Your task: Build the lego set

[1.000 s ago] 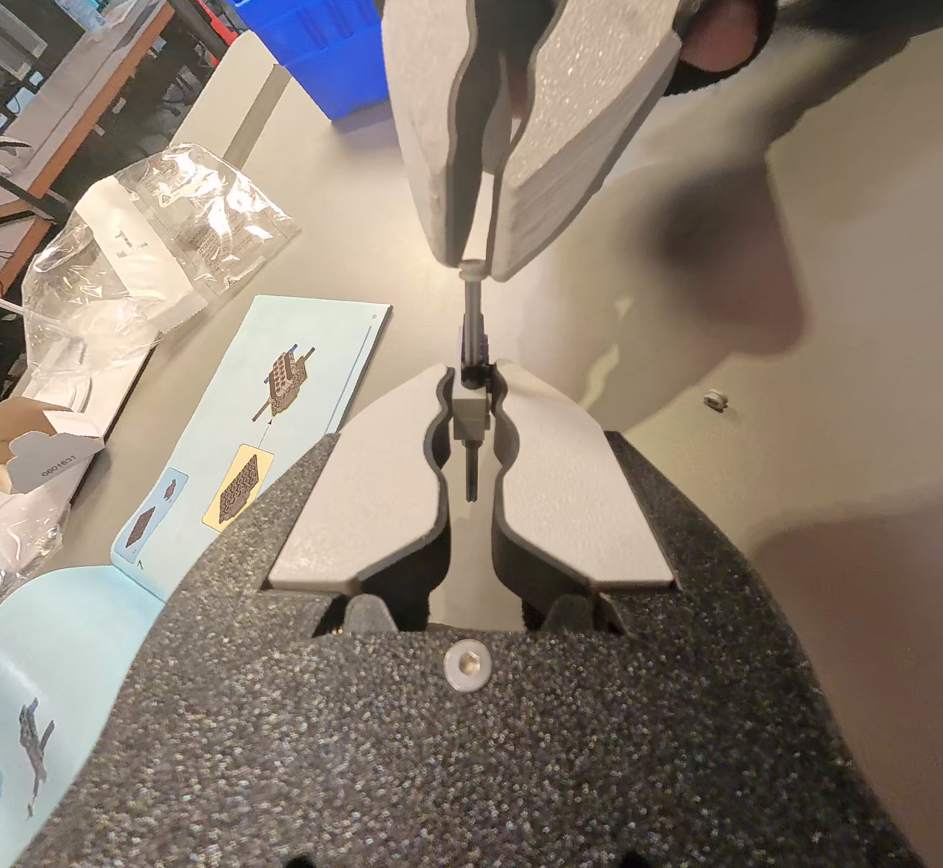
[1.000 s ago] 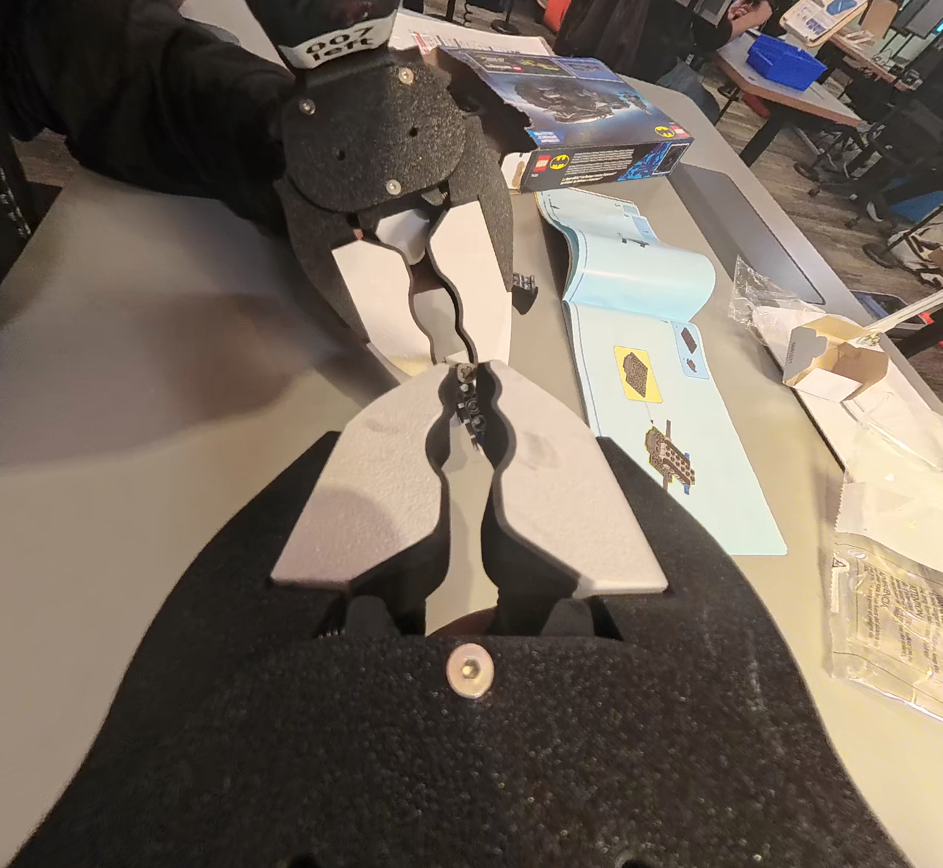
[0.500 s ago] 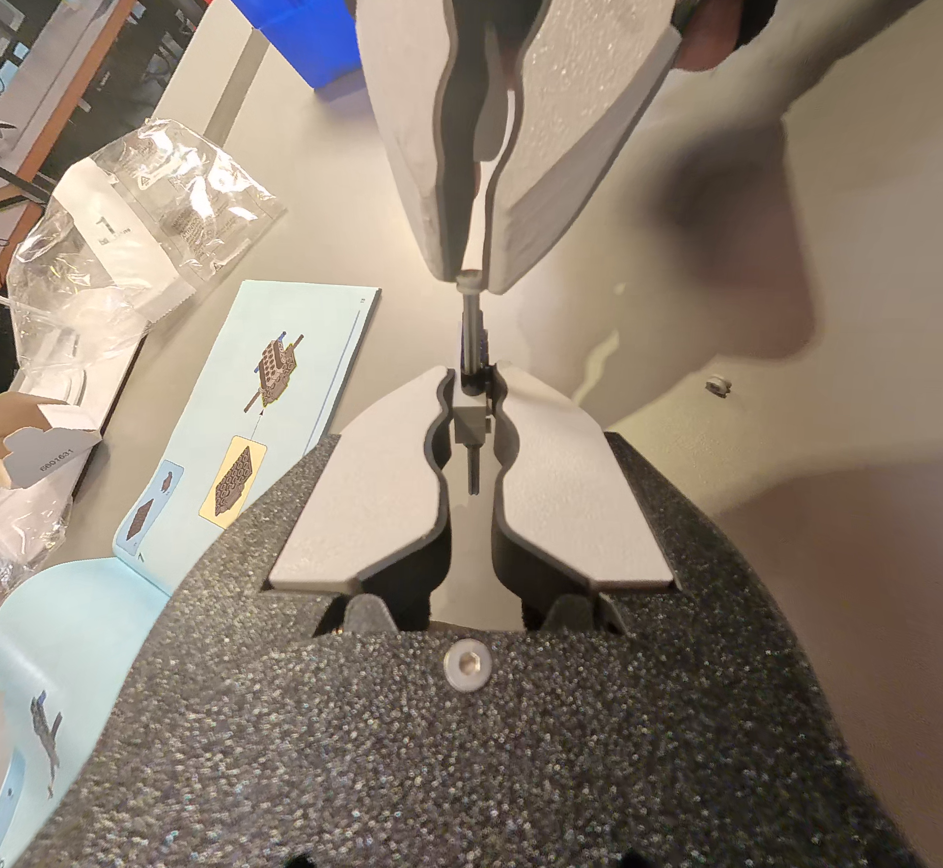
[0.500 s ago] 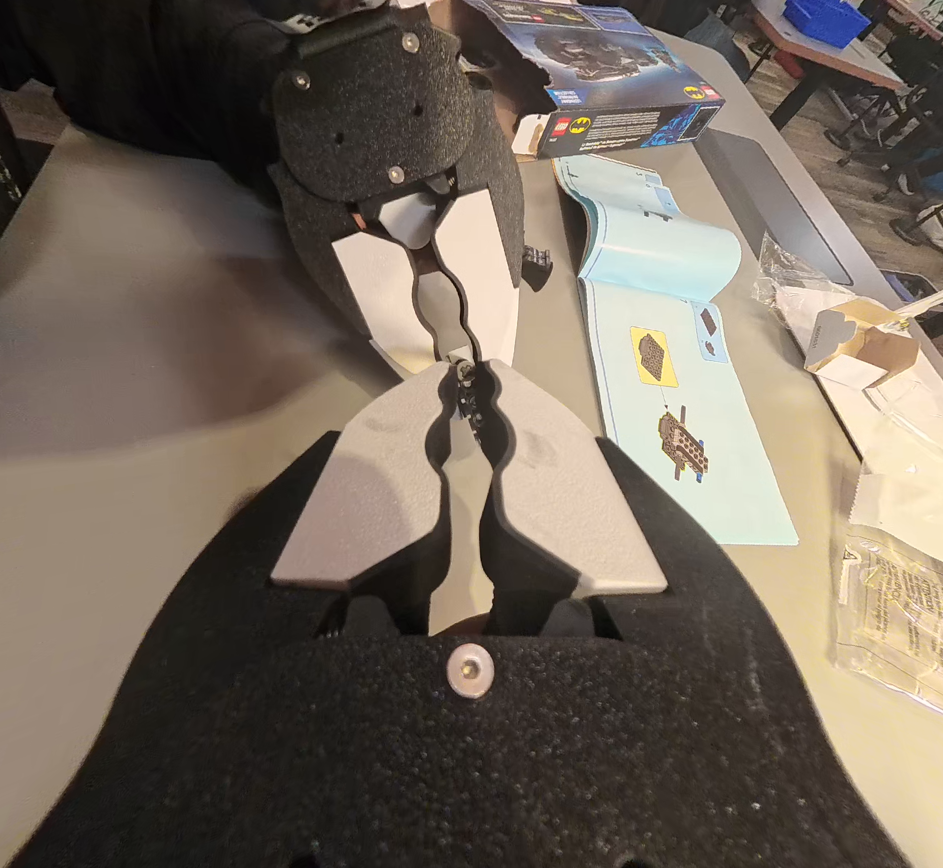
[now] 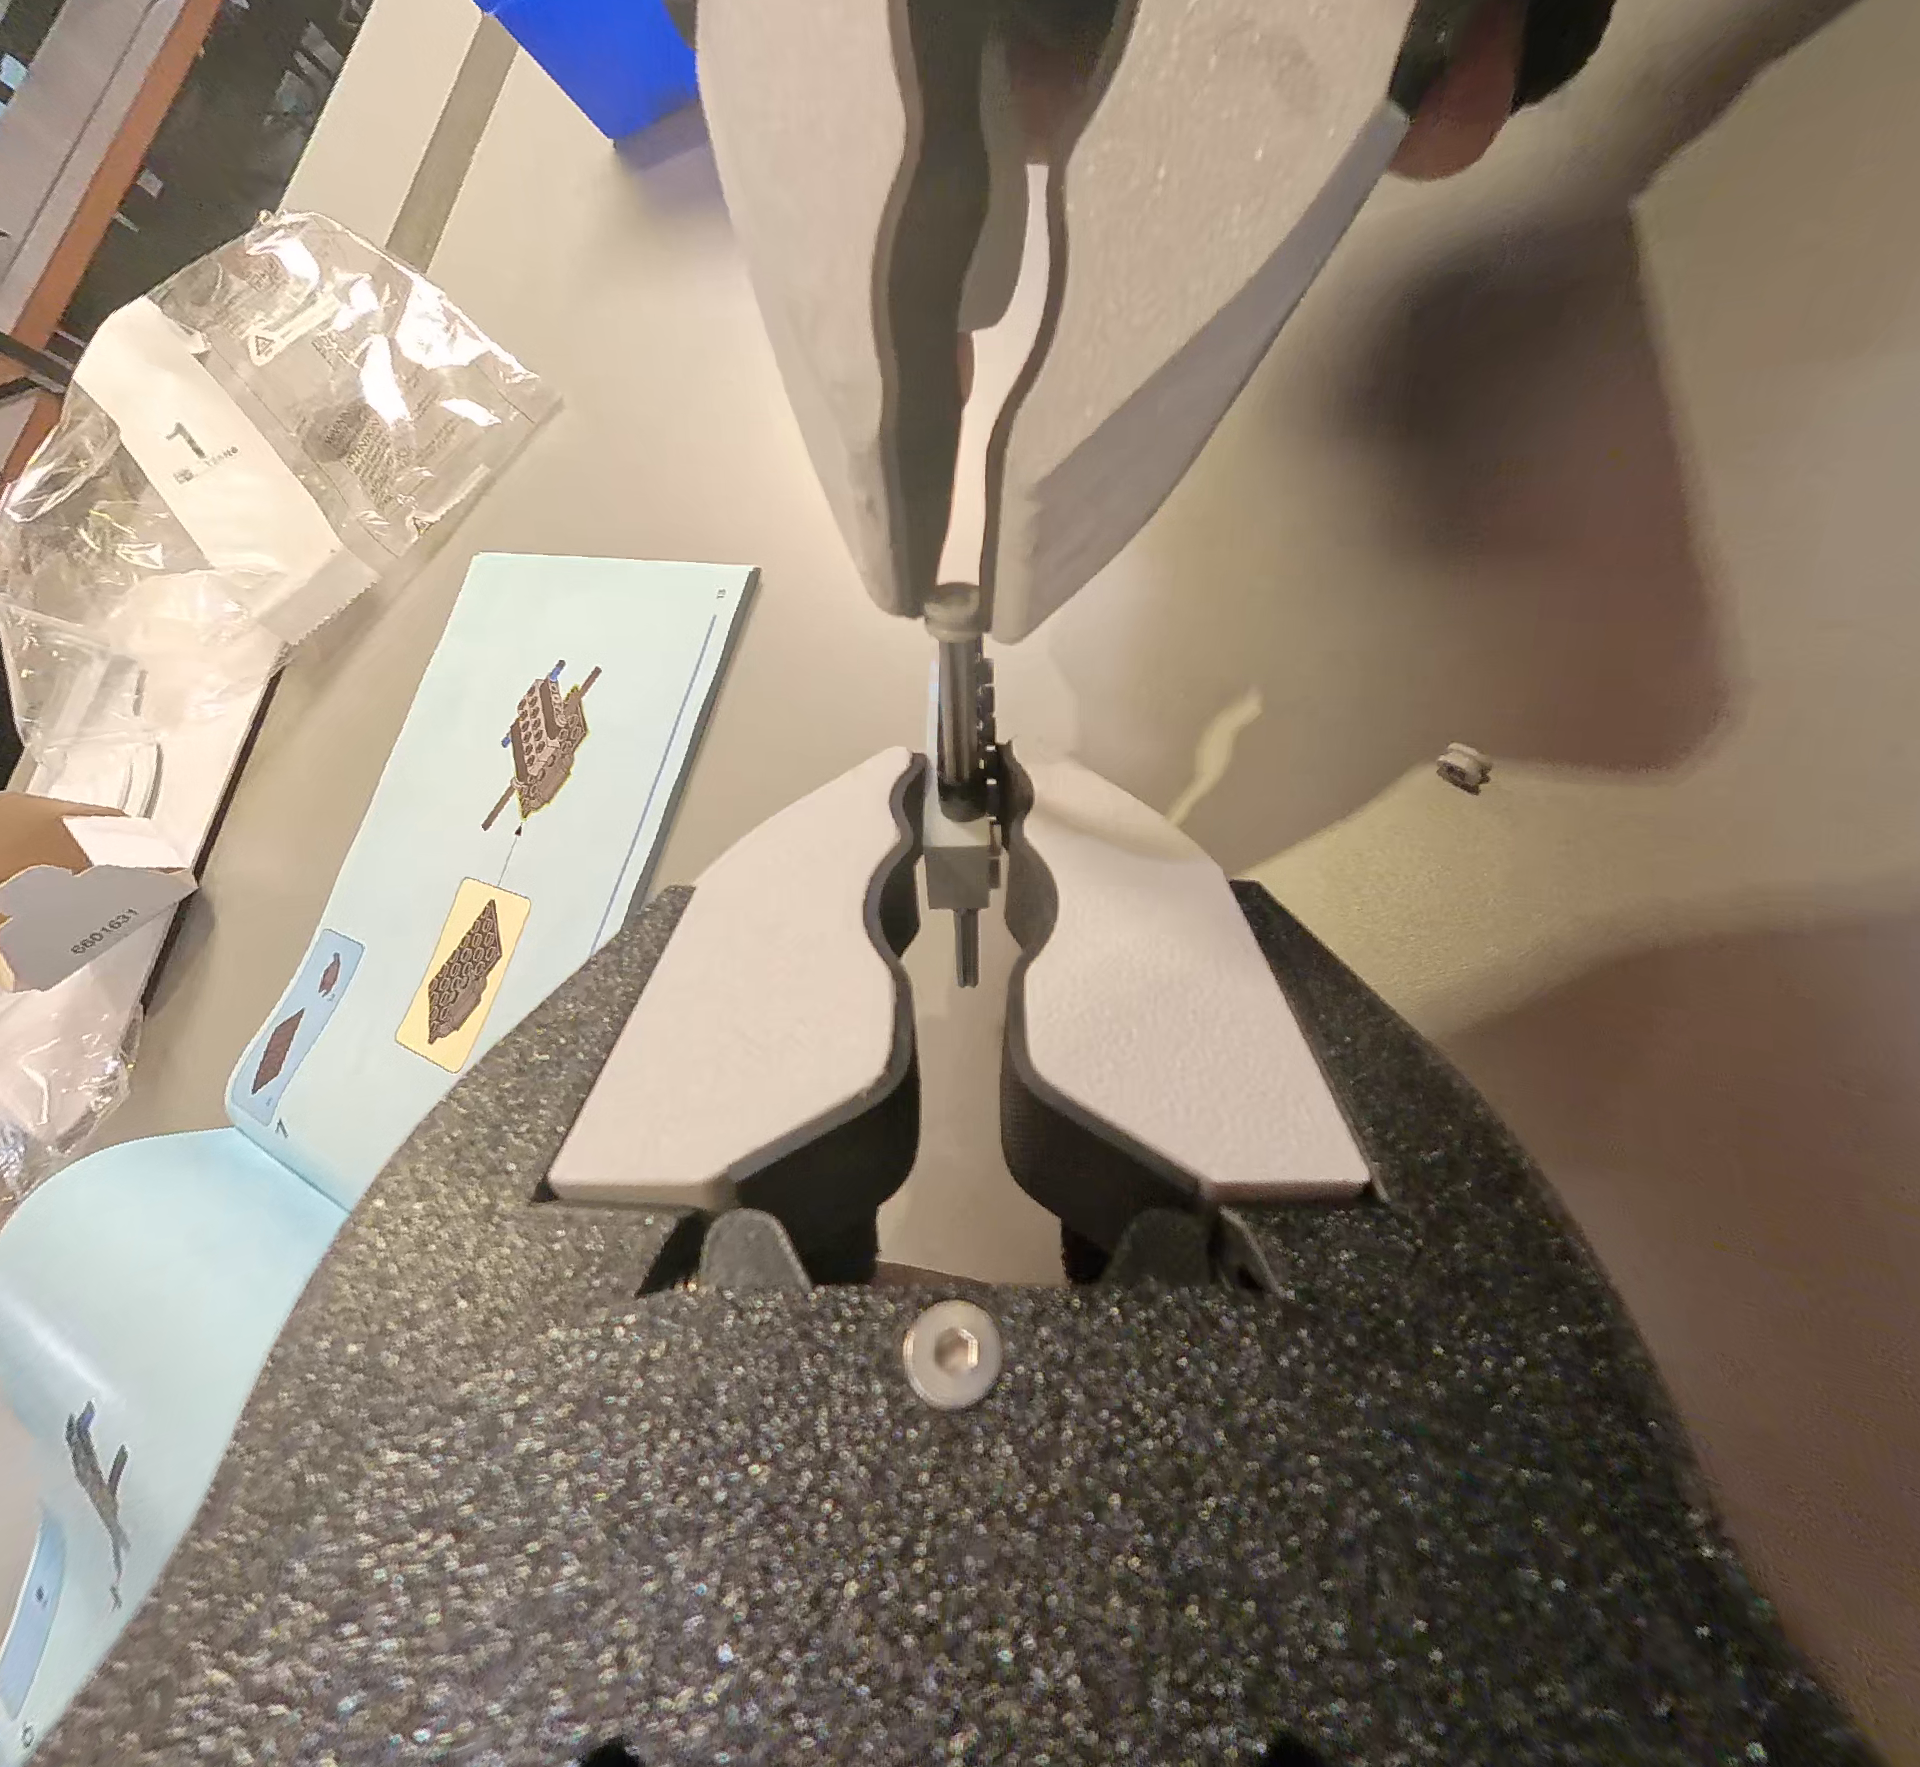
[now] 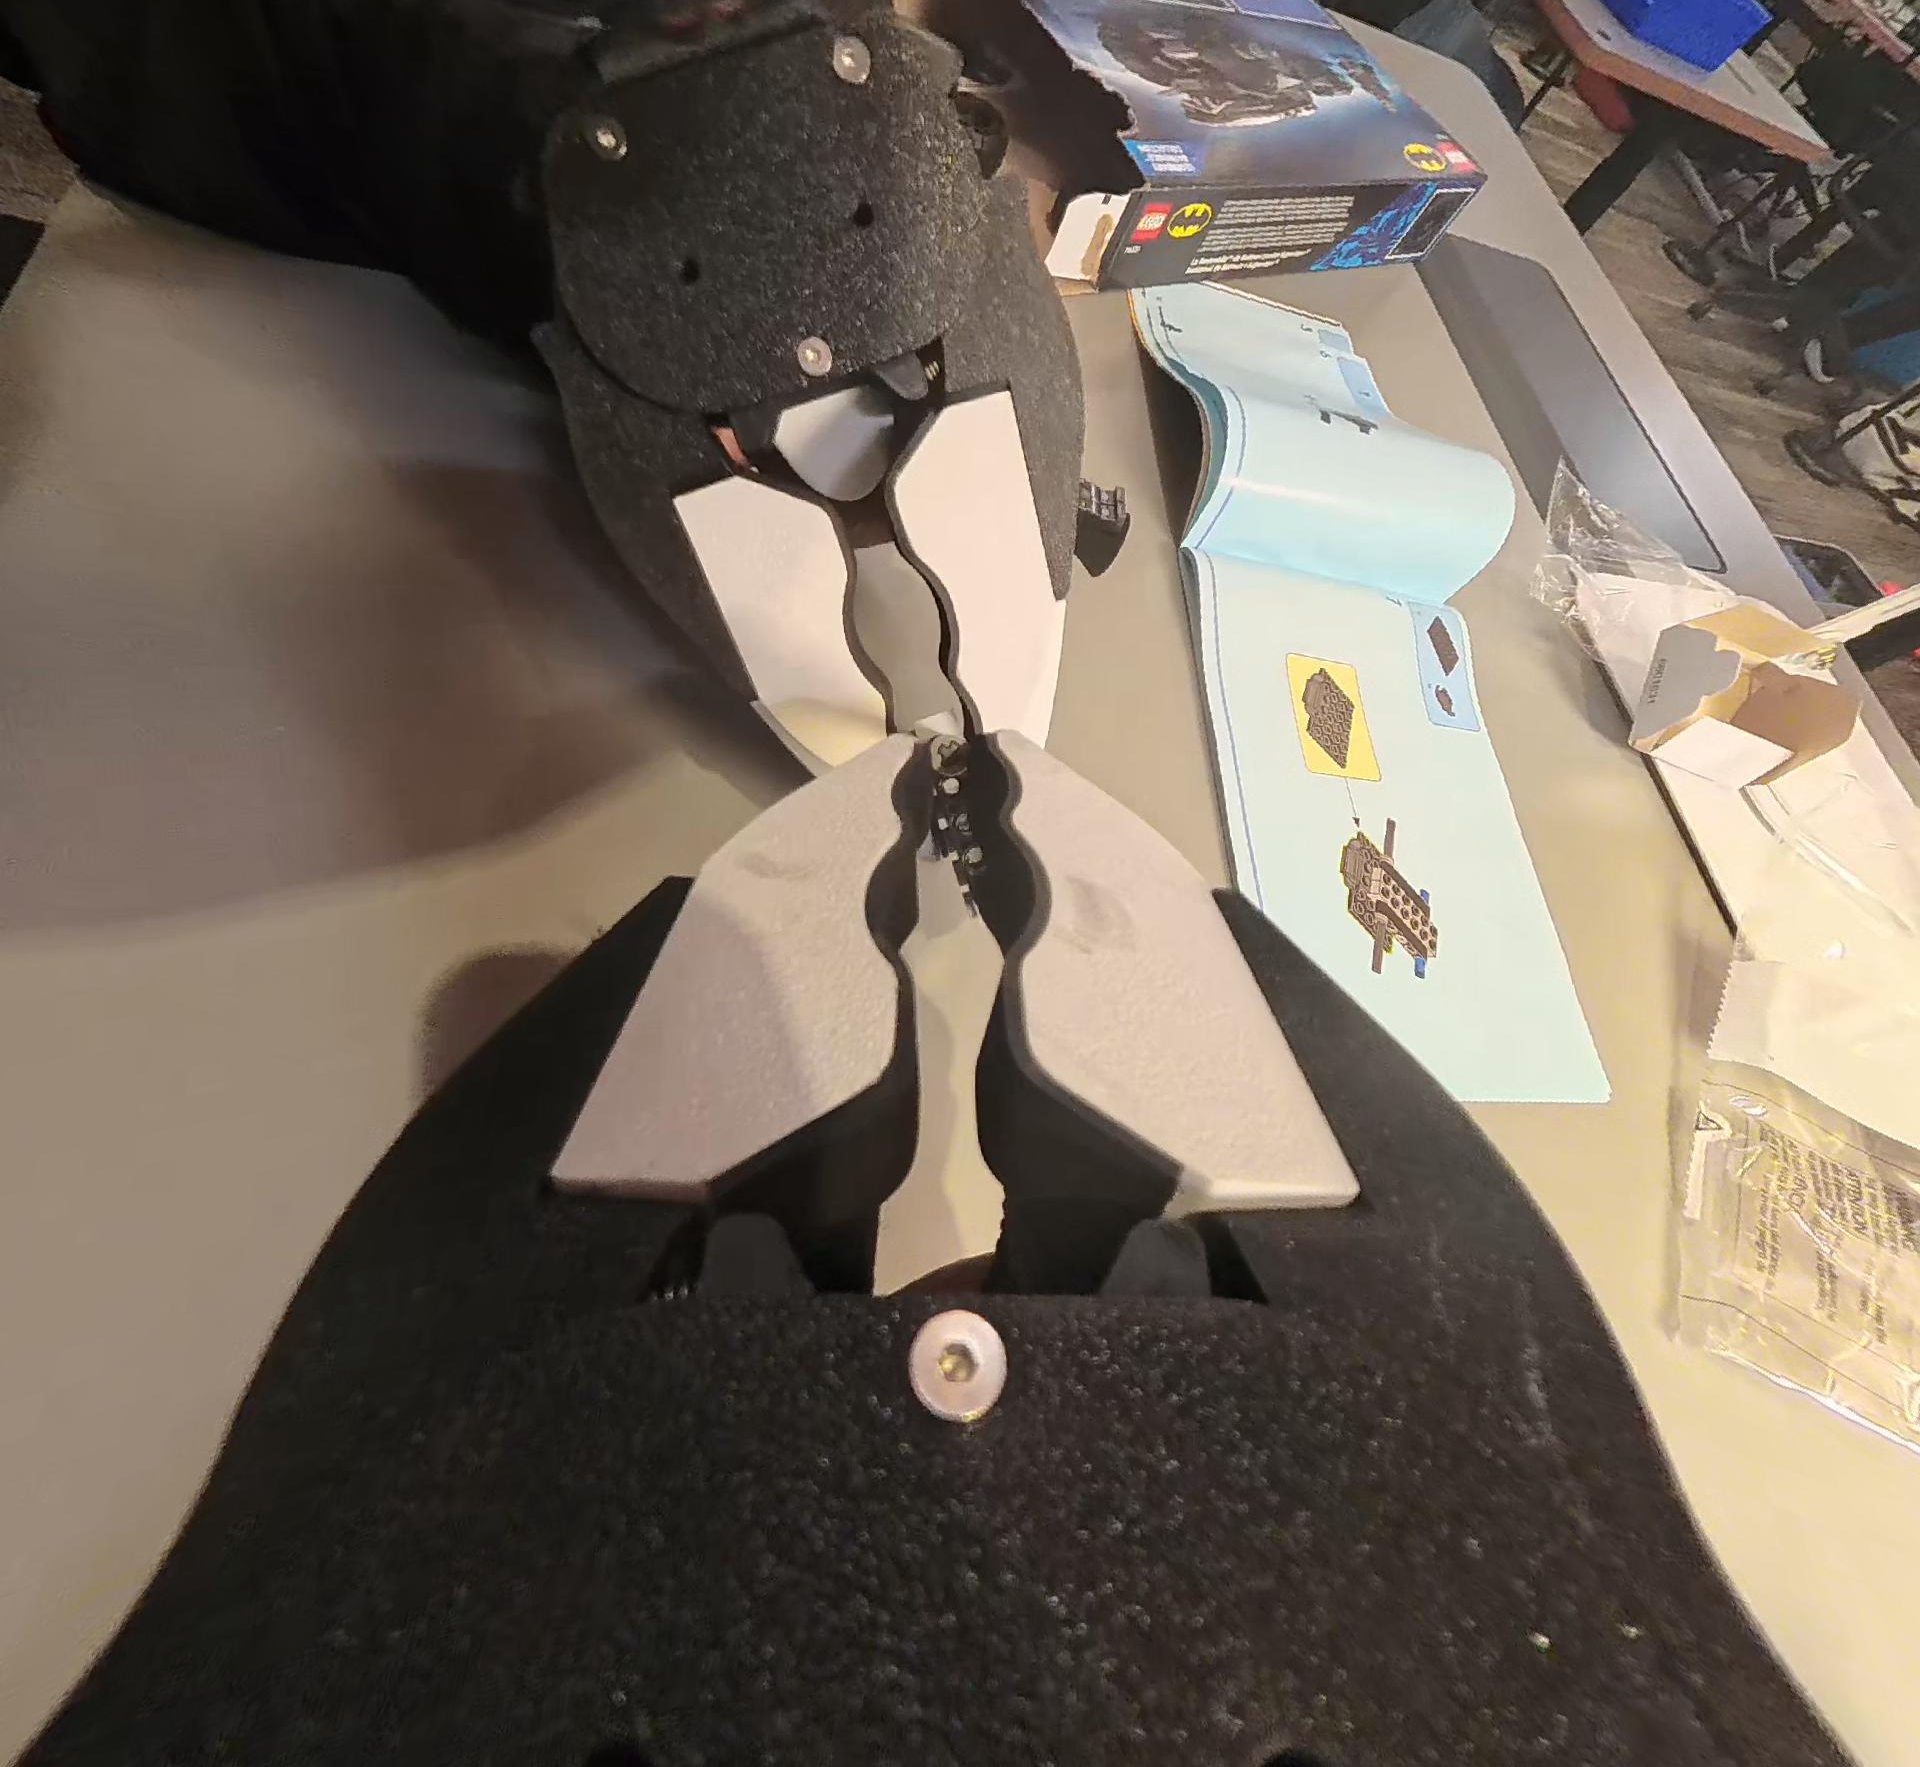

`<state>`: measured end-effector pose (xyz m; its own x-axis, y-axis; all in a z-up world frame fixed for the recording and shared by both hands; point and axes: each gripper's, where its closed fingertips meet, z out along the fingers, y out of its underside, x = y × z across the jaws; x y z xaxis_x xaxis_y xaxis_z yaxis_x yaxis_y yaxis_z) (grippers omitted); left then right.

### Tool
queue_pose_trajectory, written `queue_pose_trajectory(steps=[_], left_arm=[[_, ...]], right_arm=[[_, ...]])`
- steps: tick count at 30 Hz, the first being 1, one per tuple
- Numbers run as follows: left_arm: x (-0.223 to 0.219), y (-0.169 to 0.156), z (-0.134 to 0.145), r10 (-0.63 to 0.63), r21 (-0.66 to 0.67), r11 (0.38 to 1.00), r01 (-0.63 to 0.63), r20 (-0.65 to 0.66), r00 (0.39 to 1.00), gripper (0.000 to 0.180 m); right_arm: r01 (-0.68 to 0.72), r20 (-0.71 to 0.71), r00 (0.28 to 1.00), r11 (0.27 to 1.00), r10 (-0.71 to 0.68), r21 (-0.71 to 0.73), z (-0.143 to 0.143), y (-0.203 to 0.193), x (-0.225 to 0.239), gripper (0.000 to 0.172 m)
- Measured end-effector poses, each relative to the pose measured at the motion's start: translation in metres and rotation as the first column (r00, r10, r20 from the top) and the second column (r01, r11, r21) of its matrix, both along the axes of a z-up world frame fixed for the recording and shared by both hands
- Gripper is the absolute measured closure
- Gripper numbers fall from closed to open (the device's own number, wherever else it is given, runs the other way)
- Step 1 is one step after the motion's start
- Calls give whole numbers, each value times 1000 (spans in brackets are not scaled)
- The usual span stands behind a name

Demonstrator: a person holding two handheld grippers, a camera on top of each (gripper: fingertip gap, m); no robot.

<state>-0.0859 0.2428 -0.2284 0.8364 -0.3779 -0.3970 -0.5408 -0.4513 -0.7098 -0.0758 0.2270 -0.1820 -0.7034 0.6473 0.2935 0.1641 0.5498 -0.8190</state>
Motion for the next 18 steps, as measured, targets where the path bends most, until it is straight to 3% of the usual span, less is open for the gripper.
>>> queue_pose_trajectory(steps=[18], left_arm=[[3,0,-3,-8,-14,1000,9,12,1000,170]], right_arm=[[-1,2,1000,1000,1,1,-4,-5,-1,165]])
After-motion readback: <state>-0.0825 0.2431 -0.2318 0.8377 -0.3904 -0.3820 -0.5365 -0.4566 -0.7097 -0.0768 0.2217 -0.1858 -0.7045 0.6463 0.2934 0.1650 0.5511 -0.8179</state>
